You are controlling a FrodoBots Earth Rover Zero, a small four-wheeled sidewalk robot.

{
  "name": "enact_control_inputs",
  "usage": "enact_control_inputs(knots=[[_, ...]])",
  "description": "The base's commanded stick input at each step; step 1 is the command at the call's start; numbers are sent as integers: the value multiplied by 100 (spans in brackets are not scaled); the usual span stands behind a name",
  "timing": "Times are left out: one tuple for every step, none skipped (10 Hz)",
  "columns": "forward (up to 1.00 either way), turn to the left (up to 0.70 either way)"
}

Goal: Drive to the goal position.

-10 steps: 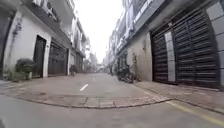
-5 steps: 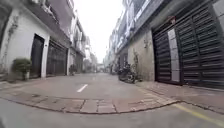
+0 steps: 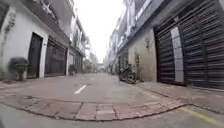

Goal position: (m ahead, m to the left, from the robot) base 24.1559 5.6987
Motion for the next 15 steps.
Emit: enact_control_inputs(knots=[[50, -42], [50, -16], [50, 0], [50, 0], [50, 0], [50, 0], [50, 0], [50, 0], [50, 0], [50, 0], [50, 0], [50, 0], [50, 0], [50, 0], [50, 0]])
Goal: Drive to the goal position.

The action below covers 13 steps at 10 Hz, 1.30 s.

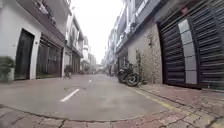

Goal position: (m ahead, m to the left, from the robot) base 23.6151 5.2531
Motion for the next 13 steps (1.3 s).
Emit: enact_control_inputs(knots=[[50, 0], [50, 0], [50, 0], [50, 0], [50, 0], [50, 0], [50, 0], [50, 0], [50, 0], [50, 0], [50, 0], [50, 0], [50, 0]])
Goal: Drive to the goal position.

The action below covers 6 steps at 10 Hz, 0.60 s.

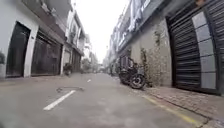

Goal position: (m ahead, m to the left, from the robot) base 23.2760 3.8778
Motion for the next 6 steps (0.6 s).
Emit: enact_control_inputs(knots=[[50, 0], [50, 0], [50, 0], [50, 0], [50, 0], [50, 0]])
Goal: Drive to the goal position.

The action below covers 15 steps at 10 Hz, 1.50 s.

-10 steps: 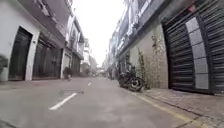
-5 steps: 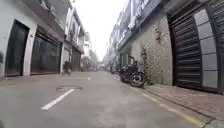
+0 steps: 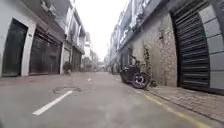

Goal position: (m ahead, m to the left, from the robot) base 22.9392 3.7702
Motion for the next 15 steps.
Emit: enact_control_inputs(knots=[[50, 0], [50, 0], [50, 0], [50, 0], [50, 0], [50, 0], [50, 0], [50, 0], [50, 0], [50, 0], [50, 0], [50, 0], [50, 0], [50, 0], [50, 0]])
